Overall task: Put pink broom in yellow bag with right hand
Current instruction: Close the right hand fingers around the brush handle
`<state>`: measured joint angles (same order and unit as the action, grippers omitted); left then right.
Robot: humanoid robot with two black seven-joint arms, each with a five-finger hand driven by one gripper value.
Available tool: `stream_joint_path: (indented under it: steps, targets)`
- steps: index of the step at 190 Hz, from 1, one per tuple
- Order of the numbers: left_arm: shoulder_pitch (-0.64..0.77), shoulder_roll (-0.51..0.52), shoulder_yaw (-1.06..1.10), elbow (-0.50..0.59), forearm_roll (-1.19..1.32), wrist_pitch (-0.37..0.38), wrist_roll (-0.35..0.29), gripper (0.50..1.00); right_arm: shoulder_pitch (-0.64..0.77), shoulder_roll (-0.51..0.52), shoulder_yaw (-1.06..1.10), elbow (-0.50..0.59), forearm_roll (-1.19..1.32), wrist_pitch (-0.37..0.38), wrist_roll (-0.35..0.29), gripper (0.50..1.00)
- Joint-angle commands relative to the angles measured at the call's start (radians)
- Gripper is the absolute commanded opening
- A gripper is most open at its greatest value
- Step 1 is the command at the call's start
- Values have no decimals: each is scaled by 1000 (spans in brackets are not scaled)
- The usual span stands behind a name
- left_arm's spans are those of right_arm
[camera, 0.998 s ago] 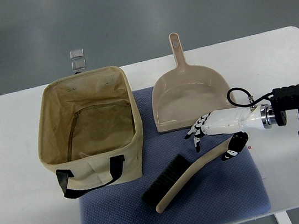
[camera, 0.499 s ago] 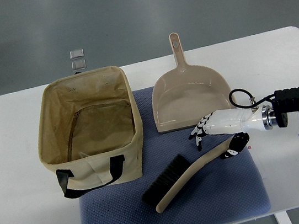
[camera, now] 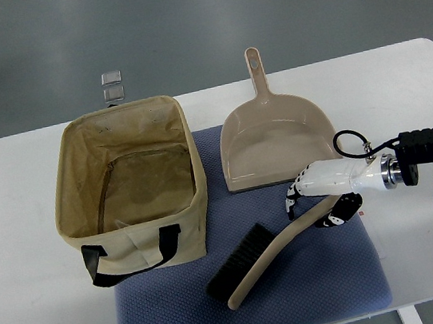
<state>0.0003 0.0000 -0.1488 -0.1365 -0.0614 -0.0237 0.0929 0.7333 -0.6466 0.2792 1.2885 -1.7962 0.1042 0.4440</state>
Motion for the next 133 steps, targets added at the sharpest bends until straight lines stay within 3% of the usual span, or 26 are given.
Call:
stream_joint_path:
  steps: [1,45,75,133]
  targets:
    - [0,0,0,0,0,1,1,1000,2,-1,0,0,1,0,4,652]
    - [0,0,0,0,0,-1,1,1000,0,1,0,2,1,0,10,578]
    - [0,0,0,0,0,-1,1,1000,0,1,0,2,1,0,13,500]
    - [0,0,0,0,0,-1,1,1000,11,-21,18,2,17,-15,42,500]
